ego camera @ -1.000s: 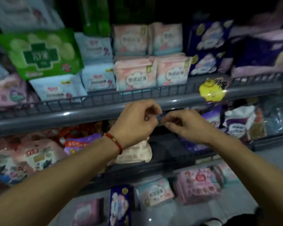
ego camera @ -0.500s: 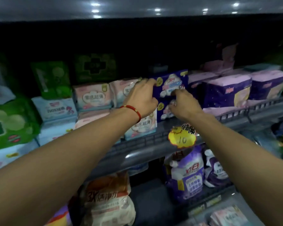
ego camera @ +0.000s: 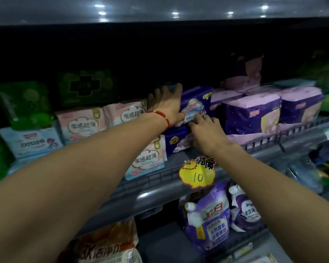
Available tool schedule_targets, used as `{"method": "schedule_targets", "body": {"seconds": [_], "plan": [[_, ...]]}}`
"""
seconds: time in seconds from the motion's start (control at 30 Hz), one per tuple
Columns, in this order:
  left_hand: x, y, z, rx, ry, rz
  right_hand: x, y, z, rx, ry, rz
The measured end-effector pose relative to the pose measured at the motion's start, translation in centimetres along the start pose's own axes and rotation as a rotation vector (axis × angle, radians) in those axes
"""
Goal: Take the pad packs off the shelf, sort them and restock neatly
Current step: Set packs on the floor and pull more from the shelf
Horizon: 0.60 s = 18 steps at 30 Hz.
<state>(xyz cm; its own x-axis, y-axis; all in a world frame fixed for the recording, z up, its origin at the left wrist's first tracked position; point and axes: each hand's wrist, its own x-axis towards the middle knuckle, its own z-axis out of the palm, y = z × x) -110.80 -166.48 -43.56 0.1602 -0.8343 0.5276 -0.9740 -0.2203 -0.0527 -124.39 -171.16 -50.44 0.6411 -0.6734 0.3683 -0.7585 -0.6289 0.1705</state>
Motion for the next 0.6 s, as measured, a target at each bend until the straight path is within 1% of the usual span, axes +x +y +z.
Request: {"method": "schedule_targets", "body": {"seconds": [0.07,0.13,0.2,0.23,0.27,0.33,0.47,0.6], "plan": [[-0.2,0.3,-0.3,-0.079,0.023,-0.008,-0.1,0.0,-0.1,-0.017,-0.009,0.022],[-0.5,0.4,-1.0,-0.093,0.107,-0.011,-0.3,0.1,0.0,0.006,-0.062,0.05],[-1.1,0.2,-1.8,-0.102,0.188,-0.043,-0.7,0.4,0.2,0.086,-0.138,0.095],[-1.5,0.1,-2.2,-0.129,0.212,-0.065,-1.0,0.6,0.4,0.123,-0.145,0.119],[-1.9,-0.2,-2.4,-0.176,0.219,-0.09,-1.2,0.8,0.5,0.137,-0.127,0.137],[-2.7,-0.8,-3.1,-0.296,0.216,-0.15,-1.6,1.0,0.2,0.089,-0.039,0.143],[-4.7,-2.1,-5.5,-0.55,0.209,-0.309,-2.5,1.4,-2.3,0.004,0.144,0.089],[-7.1,-3.3,-8.2,-0.835,0.184,-0.476,-4.1,2.1,-5.8,-0.064,0.29,-0.037]]}}
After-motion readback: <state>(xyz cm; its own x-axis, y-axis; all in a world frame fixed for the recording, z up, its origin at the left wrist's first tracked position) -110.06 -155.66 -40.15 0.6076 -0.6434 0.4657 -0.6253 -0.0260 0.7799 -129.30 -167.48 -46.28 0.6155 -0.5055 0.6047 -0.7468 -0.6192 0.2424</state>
